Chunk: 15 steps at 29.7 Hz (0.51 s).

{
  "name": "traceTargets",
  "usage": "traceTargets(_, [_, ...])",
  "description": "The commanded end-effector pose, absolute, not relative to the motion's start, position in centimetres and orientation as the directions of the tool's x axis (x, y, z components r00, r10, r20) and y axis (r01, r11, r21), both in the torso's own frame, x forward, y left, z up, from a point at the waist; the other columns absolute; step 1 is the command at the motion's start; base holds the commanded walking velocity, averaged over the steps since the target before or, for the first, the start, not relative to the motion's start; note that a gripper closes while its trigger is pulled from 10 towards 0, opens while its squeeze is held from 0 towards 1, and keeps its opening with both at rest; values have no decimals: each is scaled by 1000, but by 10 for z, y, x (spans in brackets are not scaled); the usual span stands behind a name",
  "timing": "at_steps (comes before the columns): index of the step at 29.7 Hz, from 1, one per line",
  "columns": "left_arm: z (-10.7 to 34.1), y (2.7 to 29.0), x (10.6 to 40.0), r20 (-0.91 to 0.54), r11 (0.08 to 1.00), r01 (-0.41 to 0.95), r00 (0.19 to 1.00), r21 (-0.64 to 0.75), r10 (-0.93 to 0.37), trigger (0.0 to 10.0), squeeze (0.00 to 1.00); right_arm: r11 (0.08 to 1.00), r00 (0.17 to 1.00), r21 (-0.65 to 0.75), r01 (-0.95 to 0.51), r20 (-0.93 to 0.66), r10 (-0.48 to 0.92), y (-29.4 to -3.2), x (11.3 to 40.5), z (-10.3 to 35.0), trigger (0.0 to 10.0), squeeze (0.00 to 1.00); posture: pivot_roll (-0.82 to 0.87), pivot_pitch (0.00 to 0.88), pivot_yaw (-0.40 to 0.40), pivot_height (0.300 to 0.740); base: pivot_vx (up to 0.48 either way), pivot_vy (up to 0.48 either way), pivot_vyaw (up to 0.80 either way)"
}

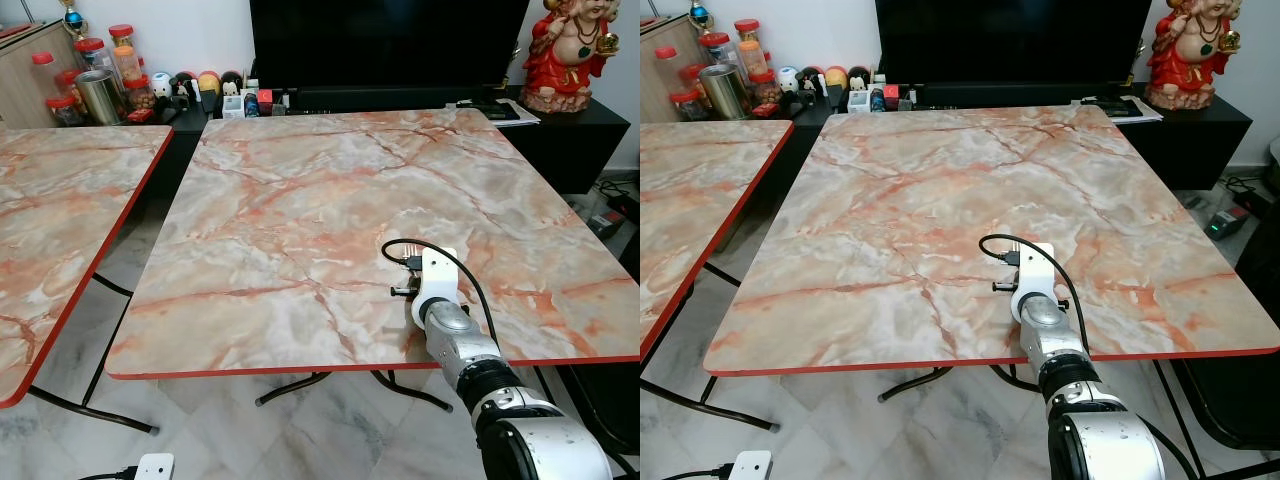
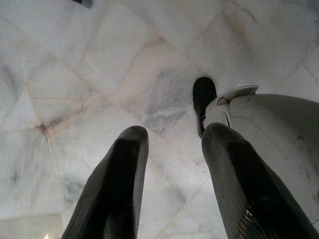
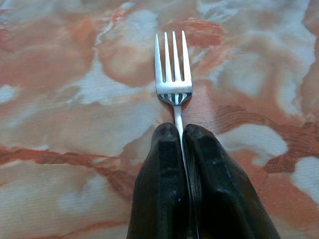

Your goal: Setting the table

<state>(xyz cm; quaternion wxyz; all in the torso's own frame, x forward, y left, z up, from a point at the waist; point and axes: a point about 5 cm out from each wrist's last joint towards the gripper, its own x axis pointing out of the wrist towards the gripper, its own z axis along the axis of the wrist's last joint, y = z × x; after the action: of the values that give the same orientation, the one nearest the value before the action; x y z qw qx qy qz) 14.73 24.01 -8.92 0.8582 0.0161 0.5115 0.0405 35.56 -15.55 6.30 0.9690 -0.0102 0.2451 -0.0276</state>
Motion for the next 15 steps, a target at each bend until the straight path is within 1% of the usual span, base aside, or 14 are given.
traceTargets(1, [-90, 238, 147, -884, 997, -54, 461, 62, 79, 10000, 0, 999, 873, -33, 39, -486, -50, -155, 353, 60, 0, 0, 59, 0, 13, 740, 0, 0, 0])
traceTargets(4, [-90, 240, 147, -882, 996, -57, 462, 73, 91, 10000, 0, 998, 883, -40, 46, -465, -59, -155, 354, 61, 0, 0, 61, 0, 14, 740, 0, 0, 0])
traceTargets(5, [-90, 241, 147, -882, 995, -58, 462, 79, 96, 10000, 0, 998, 893, -51, 48, -446, -66, -156, 355, 64, 7922, 0, 61, 0, 14, 740, 0, 0, 0])
traceTargets(6, [-89, 243, 146, -883, 994, -66, 457, 88, 108, 10000, 0, 996, 913, -74, 44, -401, -70, -156, 358, 69, 10000, 0, 61, 0, 14, 740, 0, 0, 0])
traceTargets(8, [-89, 244, 146, -883, 993, -74, 456, 89, 113, 10000, 0, 996, 945, -70, 55, -320, -74, -157, 362, 81, 10000, 0, 61, 0, 14, 740, 0, 142, 0])
traceTargets(10, [-89, 244, 146, -883, 993, -84, 456, 87, 115, 10000, 0, 996, 962, -60, 64, -262, -77, -159, 365, 89, 10000, 0, 61, 0, 14, 740, 0, 480, 0])
traceTargets(15, [-89, 243, 148, -881, 993, -74, 459, 90, 114, 10000, 0, 997, 983, -40, 60, -174, -66, -159, 367, 101, 10000, 0, 61, 0, 14, 740, 0, 480, 0])
